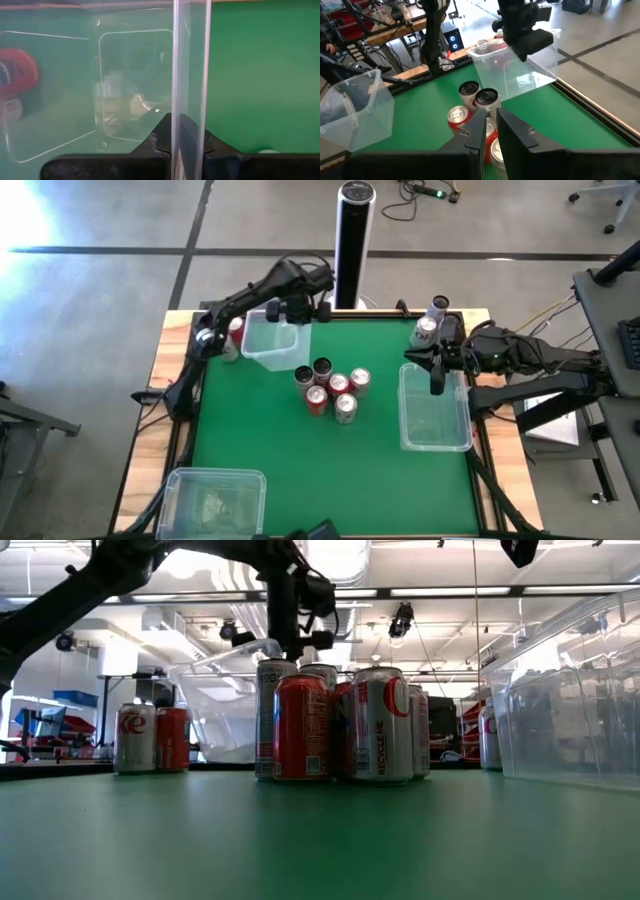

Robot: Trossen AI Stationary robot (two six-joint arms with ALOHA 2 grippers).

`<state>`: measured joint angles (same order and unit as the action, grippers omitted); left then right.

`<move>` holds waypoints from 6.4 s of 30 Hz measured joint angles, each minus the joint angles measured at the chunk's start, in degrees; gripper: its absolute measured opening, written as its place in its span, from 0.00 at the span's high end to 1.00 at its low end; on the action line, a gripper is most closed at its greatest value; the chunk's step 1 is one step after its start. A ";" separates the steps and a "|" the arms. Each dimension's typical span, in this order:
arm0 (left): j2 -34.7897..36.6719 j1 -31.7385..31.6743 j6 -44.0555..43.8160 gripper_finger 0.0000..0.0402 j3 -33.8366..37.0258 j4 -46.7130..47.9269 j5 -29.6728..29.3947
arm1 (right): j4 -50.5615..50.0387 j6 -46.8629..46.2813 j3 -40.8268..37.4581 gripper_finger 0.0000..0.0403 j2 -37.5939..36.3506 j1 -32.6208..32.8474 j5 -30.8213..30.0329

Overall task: Sort soda cans
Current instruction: Move the top left transparent bin to the top left of the table, then move the right transparent bin to the top center of the table

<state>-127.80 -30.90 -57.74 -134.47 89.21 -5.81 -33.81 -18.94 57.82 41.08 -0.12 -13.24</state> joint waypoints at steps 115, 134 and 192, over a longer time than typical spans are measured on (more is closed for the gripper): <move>38.92 45.09 37.75 0.45 31.47 -6.42 -25.78 | -38.92 -30.92 3.81 0.72 38.18 39.55 12.24; 47.99 39.88 46.47 0.43 32.73 -5.94 -21.08 | -55.62 -9.56 53.36 0.96 51.42 17.36 -0.52; 42.61 10.54 75.01 0.37 60.13 -30.77 0.81 | -47.70 21.32 63.84 0.41 67.01 -20.01 13.14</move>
<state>-85.19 -20.36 17.27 -74.35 58.44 -5.00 -81.52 2.38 121.67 108.09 -20.13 -0.10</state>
